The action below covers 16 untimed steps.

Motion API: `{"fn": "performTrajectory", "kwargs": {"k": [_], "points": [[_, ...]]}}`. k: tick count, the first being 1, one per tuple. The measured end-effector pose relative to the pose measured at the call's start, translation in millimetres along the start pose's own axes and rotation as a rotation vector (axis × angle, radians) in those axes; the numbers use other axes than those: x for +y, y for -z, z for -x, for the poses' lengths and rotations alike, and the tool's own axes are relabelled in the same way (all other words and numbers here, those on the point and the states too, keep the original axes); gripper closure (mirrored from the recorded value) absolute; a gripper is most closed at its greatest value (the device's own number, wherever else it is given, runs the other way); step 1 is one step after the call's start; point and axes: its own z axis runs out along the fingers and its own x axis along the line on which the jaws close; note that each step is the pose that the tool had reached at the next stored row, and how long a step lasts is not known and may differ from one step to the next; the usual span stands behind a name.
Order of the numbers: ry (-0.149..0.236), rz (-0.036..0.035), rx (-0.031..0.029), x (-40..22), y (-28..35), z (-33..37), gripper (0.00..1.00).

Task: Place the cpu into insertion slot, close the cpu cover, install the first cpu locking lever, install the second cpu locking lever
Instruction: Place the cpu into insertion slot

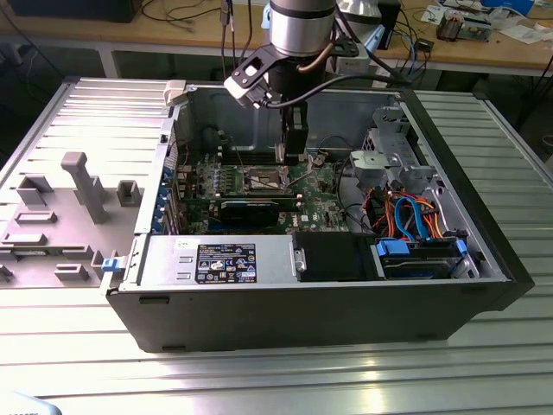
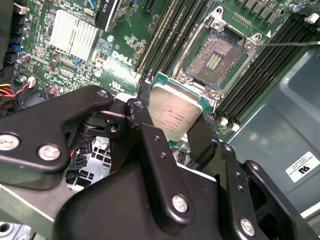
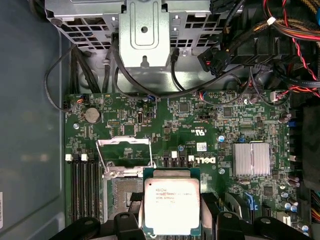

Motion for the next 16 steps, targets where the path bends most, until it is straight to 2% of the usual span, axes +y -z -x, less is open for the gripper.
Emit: {"fn": "performTrajectory", "kwargs": {"k": [4,7,11,16], "points": [[0.0,0.0001,0.0,-0.7,-1.1,0.0,0.46],[0.001,0.0,0.0009,-3.9,-2.2,0.1,0.46],[0.028,0.0,0.0019,-7.7,-4.1,-0.6,0.46],[0.028,-0.0001,0.0018,-8.4,-6.9,-1.5,0.46]]}}
